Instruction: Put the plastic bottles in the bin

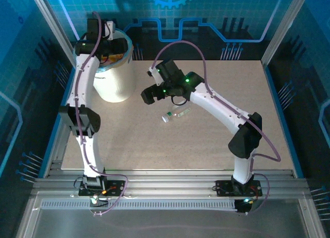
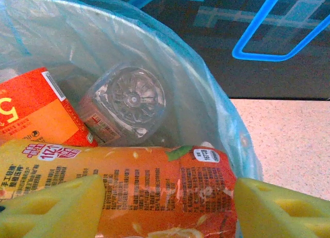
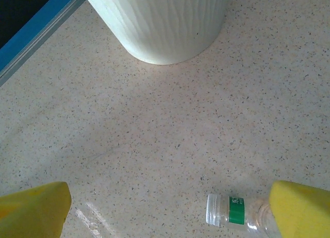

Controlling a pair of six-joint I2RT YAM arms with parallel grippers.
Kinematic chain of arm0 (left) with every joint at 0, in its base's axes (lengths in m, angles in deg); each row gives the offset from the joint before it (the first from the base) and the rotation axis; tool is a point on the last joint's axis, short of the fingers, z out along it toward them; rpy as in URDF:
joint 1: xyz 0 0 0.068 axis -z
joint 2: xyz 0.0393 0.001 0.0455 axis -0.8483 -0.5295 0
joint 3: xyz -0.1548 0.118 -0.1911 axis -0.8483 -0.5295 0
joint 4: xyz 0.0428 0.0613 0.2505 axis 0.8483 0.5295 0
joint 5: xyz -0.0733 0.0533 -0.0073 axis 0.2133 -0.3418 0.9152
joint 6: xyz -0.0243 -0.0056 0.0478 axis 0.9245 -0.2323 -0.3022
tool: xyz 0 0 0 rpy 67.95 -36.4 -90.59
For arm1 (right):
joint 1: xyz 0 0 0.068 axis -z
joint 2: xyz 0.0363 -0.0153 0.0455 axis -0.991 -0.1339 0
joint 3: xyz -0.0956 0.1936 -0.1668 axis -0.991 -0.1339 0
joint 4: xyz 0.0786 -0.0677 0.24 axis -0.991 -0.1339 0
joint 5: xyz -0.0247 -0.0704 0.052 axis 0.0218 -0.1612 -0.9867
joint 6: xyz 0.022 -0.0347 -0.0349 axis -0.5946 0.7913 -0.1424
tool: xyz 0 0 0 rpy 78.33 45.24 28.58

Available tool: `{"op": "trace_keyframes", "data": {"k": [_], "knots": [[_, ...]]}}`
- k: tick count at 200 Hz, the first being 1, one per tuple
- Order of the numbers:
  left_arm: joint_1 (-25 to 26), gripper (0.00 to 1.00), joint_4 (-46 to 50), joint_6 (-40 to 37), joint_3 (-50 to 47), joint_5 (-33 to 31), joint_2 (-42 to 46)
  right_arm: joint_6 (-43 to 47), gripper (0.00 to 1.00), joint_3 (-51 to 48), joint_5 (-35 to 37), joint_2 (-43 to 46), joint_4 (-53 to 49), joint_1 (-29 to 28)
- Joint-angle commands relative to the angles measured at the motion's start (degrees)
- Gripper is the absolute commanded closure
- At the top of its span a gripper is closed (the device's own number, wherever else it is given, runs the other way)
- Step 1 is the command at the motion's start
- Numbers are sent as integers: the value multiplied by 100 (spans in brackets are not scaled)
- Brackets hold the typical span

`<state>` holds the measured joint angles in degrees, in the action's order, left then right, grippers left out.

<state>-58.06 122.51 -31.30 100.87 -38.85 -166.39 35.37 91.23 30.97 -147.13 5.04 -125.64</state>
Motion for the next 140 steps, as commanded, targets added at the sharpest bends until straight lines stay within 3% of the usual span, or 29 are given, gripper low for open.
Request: {"op": "trace_keyframes", "data": {"k": [1, 42, 91, 140], "knots": [[-175, 31, 454, -151, -130, -394, -286, -120, 1, 75, -83, -73, -170, 27], [-613, 32, 582, 337, -126, 45, -527, -169, 1, 38, -97, -85, -218, 28], [-639, 29, 514, 350, 129, 425, -319, -282, 0, 265, 227, -93, -346, 59], [-528, 17, 11, 303, 186, 457, 724, -1819, 0, 454, 1258, -285, -1058, 435]]}}
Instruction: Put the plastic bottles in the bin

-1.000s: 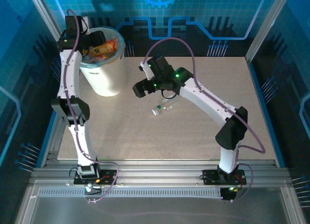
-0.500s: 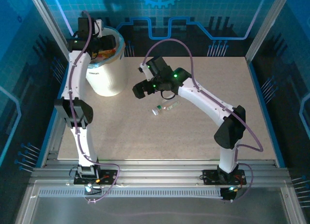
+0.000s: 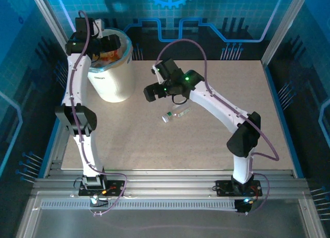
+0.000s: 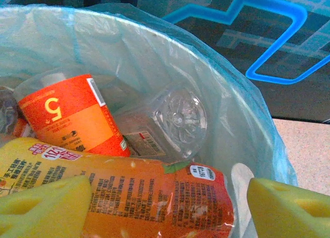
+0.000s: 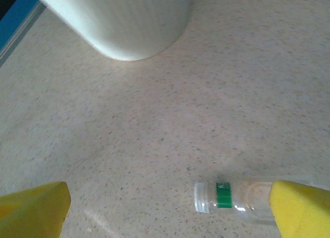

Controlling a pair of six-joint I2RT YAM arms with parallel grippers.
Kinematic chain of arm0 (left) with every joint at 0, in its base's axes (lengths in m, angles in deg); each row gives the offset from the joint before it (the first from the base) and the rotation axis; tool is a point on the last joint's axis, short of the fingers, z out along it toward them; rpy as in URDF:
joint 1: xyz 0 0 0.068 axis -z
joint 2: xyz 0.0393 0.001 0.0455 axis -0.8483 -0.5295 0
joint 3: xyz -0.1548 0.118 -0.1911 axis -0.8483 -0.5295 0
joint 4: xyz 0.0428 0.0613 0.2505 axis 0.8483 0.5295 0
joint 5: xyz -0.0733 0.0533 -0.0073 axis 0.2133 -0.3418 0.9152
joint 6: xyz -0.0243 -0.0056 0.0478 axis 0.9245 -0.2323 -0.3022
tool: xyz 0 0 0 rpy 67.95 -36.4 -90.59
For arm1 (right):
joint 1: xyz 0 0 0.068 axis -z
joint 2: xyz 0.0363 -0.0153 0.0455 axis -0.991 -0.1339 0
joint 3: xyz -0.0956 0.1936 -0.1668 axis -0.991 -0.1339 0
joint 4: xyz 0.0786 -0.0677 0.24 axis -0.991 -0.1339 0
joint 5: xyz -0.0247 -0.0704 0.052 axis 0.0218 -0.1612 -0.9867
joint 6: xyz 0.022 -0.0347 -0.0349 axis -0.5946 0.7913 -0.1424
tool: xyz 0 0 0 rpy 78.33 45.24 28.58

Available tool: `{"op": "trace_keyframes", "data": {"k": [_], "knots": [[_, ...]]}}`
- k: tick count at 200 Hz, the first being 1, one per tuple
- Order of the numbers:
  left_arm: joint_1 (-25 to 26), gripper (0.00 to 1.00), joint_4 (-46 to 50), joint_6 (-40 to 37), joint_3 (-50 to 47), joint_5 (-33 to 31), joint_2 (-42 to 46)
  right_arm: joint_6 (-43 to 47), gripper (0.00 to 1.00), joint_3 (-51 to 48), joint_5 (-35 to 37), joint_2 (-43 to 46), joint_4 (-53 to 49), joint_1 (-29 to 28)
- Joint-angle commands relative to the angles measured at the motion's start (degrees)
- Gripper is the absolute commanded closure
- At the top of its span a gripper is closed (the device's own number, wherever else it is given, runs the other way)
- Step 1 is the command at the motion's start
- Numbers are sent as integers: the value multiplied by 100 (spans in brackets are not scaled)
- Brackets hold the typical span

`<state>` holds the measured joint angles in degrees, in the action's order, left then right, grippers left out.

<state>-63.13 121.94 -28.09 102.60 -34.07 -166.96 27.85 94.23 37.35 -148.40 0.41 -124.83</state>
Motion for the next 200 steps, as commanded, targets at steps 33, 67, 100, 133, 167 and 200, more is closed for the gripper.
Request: {"op": "trace_keyframes", "data": {"k": [33, 67, 100, 133, 167, 200], "knots": [[244, 15, -889, -414, -1749, -371, 2278, -2234, 0, -441, 655, -243, -664, 670], [762, 15, -2084, -731, -4130, -308, 4085, -2968, 0, -1128, 458, -382, -107, 711], [1491, 15, -2126, -1019, -5369, -297, 5217, -3547, 0, -1270, 670, -727, 13, 616], [2171, 15, -1967, -1284, -6177, -235, 6028, -4078, 0, -1162, 1036, -1199, -227, 424], [2466, 15, -1690, -1307, -6580, -388, 6562, -4427, 0, -1118, 1174, -1648, -195, 256], [2470, 15, -1576, -1403, -6715, -686, 6839, -4536, 4, -1166, 1188, -1863, -201, 245]]}}
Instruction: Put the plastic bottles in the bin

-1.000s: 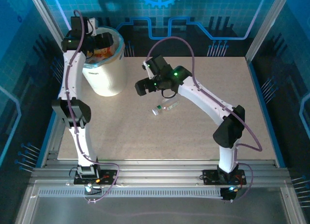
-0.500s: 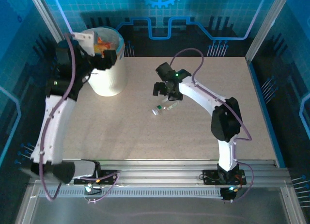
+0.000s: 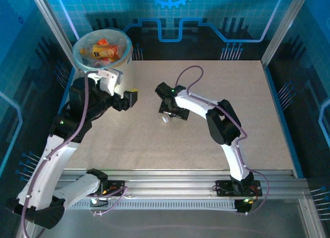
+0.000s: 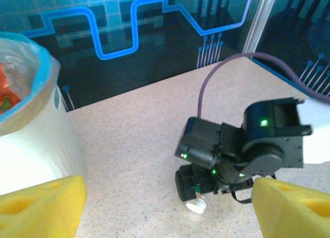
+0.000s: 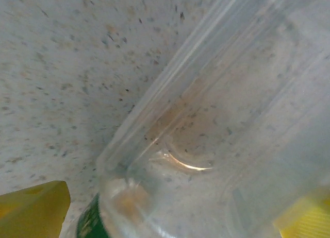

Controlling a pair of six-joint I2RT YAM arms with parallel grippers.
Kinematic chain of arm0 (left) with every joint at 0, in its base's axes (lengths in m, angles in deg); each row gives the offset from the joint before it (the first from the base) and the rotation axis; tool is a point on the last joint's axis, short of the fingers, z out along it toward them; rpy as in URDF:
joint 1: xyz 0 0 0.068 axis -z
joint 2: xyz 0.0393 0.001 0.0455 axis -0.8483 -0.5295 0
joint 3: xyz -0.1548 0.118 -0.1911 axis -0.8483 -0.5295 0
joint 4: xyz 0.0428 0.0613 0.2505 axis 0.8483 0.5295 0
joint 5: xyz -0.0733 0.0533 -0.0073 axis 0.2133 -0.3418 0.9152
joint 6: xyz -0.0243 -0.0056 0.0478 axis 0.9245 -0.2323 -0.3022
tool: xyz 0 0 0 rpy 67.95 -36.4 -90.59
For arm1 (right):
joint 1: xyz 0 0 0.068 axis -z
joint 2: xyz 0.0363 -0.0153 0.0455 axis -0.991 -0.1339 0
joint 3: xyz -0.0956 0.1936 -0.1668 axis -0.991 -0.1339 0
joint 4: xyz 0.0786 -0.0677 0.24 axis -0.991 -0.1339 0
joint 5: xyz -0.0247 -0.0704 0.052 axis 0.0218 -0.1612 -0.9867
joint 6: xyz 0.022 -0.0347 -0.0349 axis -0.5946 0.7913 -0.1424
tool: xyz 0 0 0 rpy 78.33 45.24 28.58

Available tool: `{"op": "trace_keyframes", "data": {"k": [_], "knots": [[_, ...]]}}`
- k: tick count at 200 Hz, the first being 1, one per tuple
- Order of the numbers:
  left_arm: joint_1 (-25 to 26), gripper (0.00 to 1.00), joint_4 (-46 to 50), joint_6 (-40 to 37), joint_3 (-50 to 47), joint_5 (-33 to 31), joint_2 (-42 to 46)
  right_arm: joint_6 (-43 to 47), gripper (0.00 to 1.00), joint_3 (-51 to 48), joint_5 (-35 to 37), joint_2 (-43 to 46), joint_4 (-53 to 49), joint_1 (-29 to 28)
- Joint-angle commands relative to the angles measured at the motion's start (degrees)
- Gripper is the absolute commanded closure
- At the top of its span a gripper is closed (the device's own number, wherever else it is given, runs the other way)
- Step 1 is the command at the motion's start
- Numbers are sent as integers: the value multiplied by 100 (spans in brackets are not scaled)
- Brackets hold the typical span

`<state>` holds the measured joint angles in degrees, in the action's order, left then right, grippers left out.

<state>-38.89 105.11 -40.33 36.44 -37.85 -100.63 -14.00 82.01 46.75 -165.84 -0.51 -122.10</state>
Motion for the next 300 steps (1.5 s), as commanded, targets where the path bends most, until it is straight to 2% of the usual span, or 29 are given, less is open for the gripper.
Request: {"op": "trace_keyframes", "data": {"k": [1, 33, 64, 108, 123, 132, 155, 188, 211, 238, 256, 291, 300], "knots": [[46, 15, 108, -179, -103, -318, 208, -349, 5, 46, 251, -112, -103, -28], [46, 14, 54, -159, -130, -385, 239, -150, 32, -449, 327, 312, 198, -23], [46, 10, -174, 166, -36, -418, 7, 440, 45, -937, 369, 982, 438, -53], [38, 8, 389, 953, 950, -155, -1178, 1981, 50, -1766, 66, 2405, 1391, -380], [11, 7, 707, 1236, 1345, 275, -1587, 2474, 53, -2082, -302, 2977, 1917, -508], [-1, 6, 773, 1414, 1489, 745, -1745, 2749, 54, -2237, -587, 3296, 2230, -583], [-42, 6, 484, 1981, 1454, 1312, -1847, 3298, 53, -2339, -1060, 3858, 2707, -828], [-111, 5, 493, 2413, 1483, 1633, -1865, 3863, 53, -1921, -1048, 4138, 2826, -1310], [-306, 5, 565, 2594, 1462, 1601, -1772, 4138, 53, -1713, -803, 4215, 3093, -1682], [-679, 6, 408, 3101, 1295, 2224, -1570, 4354, 53, -1549, -484, 4195, 3318, -2041], [-701, 12, 209, 3210, 1113, 2529, -1352, 4384, 53, -1500, -425, 4157, 3427, -2144], [-777, 39, 161, 3202, 1054, 2503, -990, 4298, 50, -1351, -74, 4096, 3400, -2200], [-797, 43, 148, 3211, 1069, 2466, -935, 4316, 49, -1281, 4, 4083, 3375, -2200]]}}
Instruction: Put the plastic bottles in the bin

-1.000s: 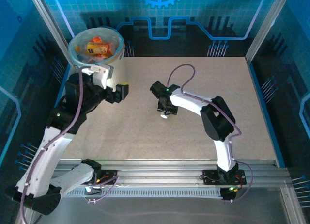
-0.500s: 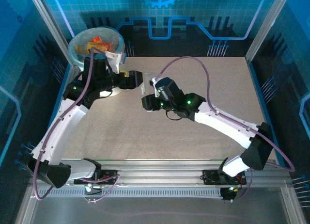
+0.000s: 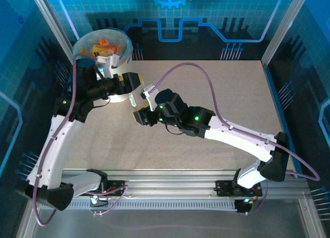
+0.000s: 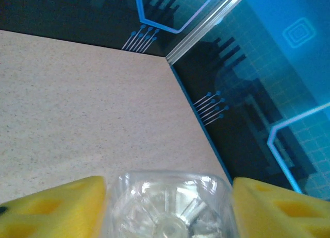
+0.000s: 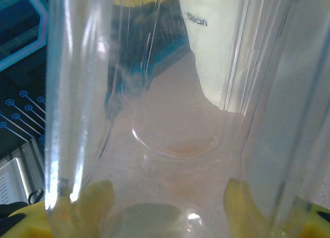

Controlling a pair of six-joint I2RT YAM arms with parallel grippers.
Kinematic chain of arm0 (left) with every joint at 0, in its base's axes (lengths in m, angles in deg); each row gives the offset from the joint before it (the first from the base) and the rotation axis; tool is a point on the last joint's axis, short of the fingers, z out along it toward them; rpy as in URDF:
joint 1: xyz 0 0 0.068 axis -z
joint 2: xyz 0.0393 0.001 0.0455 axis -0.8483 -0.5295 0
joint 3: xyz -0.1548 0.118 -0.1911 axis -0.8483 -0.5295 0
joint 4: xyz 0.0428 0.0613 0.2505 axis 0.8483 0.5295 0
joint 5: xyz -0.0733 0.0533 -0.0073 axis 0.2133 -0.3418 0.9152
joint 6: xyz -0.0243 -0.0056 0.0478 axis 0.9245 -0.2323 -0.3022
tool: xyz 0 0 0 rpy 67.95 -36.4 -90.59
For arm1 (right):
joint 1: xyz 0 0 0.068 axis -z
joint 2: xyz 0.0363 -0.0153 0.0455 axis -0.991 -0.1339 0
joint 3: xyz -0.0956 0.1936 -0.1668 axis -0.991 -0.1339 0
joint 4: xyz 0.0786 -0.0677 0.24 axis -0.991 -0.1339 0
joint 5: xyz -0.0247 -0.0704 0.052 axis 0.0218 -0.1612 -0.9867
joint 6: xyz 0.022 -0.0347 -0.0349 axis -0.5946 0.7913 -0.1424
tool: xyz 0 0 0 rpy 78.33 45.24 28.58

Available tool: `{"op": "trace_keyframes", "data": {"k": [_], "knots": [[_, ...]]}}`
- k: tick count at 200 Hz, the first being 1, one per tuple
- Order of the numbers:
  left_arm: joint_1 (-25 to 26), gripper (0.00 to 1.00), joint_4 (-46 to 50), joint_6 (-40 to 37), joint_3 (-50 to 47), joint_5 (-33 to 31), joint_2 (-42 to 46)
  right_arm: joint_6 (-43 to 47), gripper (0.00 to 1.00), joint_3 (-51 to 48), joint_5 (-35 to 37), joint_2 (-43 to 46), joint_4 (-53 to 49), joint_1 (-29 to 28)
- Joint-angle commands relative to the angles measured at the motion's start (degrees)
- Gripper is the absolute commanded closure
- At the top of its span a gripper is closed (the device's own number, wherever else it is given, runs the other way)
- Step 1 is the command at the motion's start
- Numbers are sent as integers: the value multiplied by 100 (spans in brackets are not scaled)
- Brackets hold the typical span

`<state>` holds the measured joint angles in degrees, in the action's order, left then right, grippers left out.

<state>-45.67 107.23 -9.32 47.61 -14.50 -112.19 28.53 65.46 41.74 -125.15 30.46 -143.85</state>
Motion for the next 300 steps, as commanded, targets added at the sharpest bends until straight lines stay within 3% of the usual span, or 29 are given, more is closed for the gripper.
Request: {"op": "trace_keyframes", "data": {"k": [1, 18, 48, 65, 99, 152, 171, 197, 206, 223, 245, 278, 300], "knots": [[-120, 43, -67, 111, -47, 128, 228, 65, 49, 382, 507, 11, 277, -25], [-136, 43, -90, 91, 1, -48, 277, 147, 44, 549, 536, -24, 254, -16], [-352, 43, -275, 85, 232, -722, 253, 374, 8, 1130, 670, -229, -98, -4], [-696, 43, -523, 193, 504, -1081, 76, 486, 0, 1532, 1034, -400, -431, 12], [-1482, 44, -1188, 722, 1199, -1606, -662, 563, 0, 1773, 1783, -510, -646, 134], [-2556, 49, -2769, 2530, 1361, -2307, -2060, 459, 0, 1461, 1508, -406, -576, 605], [-2641, 49, -2829, 2744, 1347, -2739, -2413, 416, 0, 1324, 1476, -372, -544, 732], [-2690, 42, -2821, 2808, 1114, -2813, -2591, 202, 0, 1093, 1404, -318, -493, 901], [-2703, 38, -2799, 2743, 1031, -2806, -2601, 102, 0, 995, 1354, -301, -462, 956], [-2712, 20, -2716, 2495, 897, -2950, -2515, -57, 0, 886, 1241, -299, -426, 1029], [-2719, 10, -2319, 1863, 1095, -3165, -2450, -115, 0, 874, 1134, -329, -438, 1062], [-2732, 8, -1750, 672, 1665, -3439, -2402, -142, 0, 984, 1054, -418, -588, 1054], [-2730, 13, -1335, 134, 2039, -3301, -2576, -140, 0, 1049, 1008, -465, -650, 1051]]}}
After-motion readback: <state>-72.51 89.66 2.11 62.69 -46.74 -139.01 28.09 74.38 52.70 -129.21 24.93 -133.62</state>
